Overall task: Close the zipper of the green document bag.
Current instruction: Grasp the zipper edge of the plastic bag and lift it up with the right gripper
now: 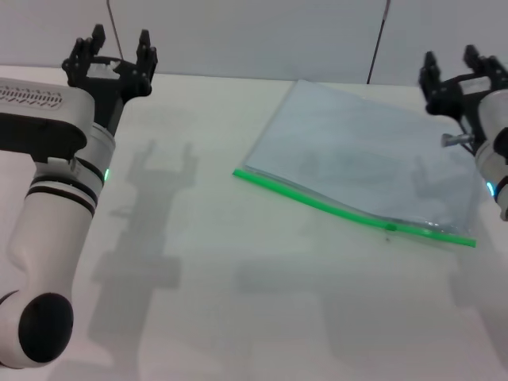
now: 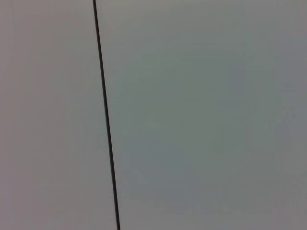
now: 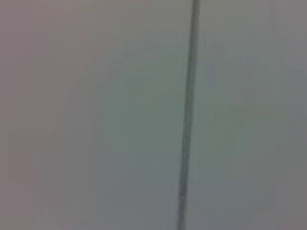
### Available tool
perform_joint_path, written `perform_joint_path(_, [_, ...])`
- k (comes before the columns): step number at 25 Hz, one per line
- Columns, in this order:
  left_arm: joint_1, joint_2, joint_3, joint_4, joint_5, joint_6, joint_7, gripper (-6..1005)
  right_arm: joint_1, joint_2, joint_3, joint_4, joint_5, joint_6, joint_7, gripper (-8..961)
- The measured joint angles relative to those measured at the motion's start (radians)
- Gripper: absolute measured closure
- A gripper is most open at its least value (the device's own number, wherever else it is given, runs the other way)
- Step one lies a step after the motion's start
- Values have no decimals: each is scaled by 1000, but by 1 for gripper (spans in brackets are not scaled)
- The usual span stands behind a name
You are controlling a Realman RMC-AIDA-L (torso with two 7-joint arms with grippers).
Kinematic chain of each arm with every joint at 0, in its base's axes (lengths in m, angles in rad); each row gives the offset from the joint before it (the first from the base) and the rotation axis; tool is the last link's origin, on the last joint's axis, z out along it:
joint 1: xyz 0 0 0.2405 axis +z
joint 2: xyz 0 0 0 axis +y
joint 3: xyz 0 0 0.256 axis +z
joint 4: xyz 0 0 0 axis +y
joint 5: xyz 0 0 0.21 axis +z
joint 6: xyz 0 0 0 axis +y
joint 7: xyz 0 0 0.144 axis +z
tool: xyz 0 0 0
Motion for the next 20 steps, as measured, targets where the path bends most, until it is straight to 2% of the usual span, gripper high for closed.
perform_joint_path(3, [-2, 3, -2, -7, -9, -43, -2, 364, -28, -37, 16, -95, 1, -140, -61, 406])
perform_joint_path(5, [-4, 4, -2, -7, -9, -58, -4, 364, -47, -72, 35, -157, 0, -251, -76, 405])
perform_joint_path(9, [-6, 7, -1, -8, -4, -87, -12, 364, -77, -162, 89, -262, -2, -506, -84, 404])
perform_joint_path(12, [-7, 9, -1, -8, -5, -100, -12, 364, -85, -199, 123, -293, -4, -659, -122, 404])
perform_joint_path(14, [-8, 9, -1, -8, -6, -103, -13, 364, -101, -206, 163, -310, -5, -768, -177, 403])
perform_joint_path(16, [-8, 9, -2, -8, -6, -105, -13, 364, -123, -202, 215, -328, -7, -865, -247, 403])
perform_joint_path(19, [-6, 9, -7, -7, -5, -107, -13, 364, -168, -179, 293, -370, -59, -978, -332, 402])
perform_joint_path(20, [-6, 9, -7, -7, -5, -107, -13, 364, -188, -165, 318, -389, -104, -1012, -345, 402])
